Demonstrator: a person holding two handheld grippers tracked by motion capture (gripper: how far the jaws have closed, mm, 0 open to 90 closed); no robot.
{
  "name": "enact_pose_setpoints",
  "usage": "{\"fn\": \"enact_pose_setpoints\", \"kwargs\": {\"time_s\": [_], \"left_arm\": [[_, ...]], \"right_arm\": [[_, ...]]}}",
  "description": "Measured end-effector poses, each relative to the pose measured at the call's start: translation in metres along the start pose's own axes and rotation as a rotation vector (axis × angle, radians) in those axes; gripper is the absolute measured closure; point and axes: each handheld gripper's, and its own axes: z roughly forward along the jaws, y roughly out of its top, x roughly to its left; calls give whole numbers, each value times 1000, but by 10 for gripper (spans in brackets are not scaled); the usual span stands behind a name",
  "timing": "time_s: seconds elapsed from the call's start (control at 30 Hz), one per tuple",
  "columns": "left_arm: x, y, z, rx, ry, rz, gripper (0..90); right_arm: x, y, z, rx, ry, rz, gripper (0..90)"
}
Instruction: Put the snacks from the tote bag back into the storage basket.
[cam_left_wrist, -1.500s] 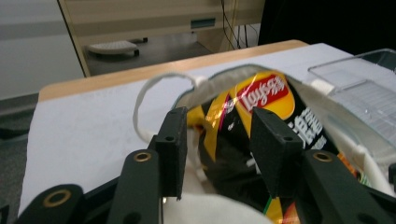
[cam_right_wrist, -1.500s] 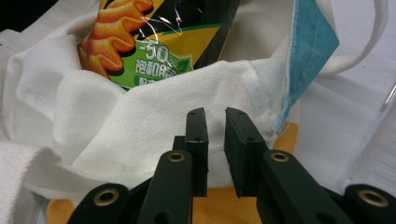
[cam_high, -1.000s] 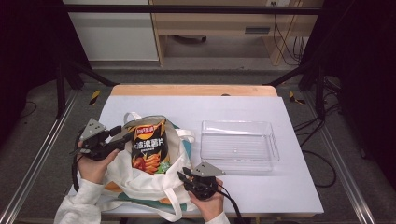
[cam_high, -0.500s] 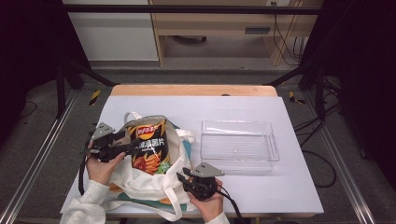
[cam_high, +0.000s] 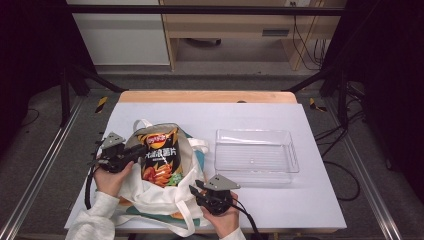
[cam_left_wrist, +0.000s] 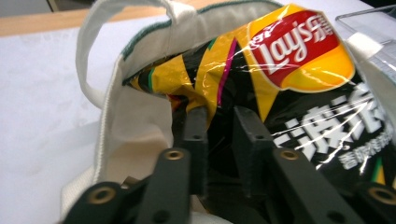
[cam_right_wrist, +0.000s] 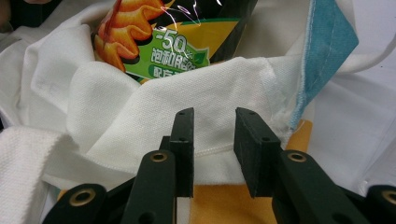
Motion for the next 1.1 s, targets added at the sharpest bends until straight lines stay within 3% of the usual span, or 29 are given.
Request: {"fn": "enact_pose_setpoints", "kwargs": {"time_s": [0.1, 0.13, 0.3, 0.53, 0.57, 0.63, 0.67, 0.7, 0.73, 0.83, 0.87, 0.93, 1.0, 1.1], "left_arm": [[-3, 0, 1, 13, 17, 34, 900], [-6, 1, 1, 17, 37, 60, 900], [-7, 1, -2, 16, 32, 68, 900], [-11, 5, -15, -32, 28, 105, 900], [-13, 7, -21, -57, 56, 118, 900], [-12, 8, -23, -71, 67, 119, 900], [-8, 11, -26, -109, 63, 81, 900], [-8, 11, -26, -109, 63, 81, 878], [-3, 14, -27, -124, 76, 38, 782], [1, 17, -25, -126, 108, 26, 650], [5, 19, -24, -121, 88, 1, 656], [6, 17, -23, -104, 86, 11, 668], [6, 12, -25, -86, 106, 32, 694], [9, 6, -32, -99, 127, 38, 771]], "right_arm": [[0, 0, 0, -3, 3, 0, 694], [0, 0, -1, -3, 3, 1, 694], [0, 0, -1, -4, 3, 0, 695], [-1, -3, 0, 0, 1, 2, 719], [-1, -3, 0, 0, 1, 2, 719], [-1, -3, 0, 2, 0, 2, 721], [-1, -3, 0, 1, -1, 4, 721], [-1, -3, 0, 2, 0, 2, 720], [-1, -3, 0, 2, -1, 3, 721], [-1, -3, 0, 3, -1, 3, 721], [-1, -3, 0, 3, -1, 3, 722], [-1, -3, 0, 3, 0, 2, 723], [-1, -2, 0, 1, 0, 4, 724], [-1, -1, -1, 3, -1, 8, 724]]}}
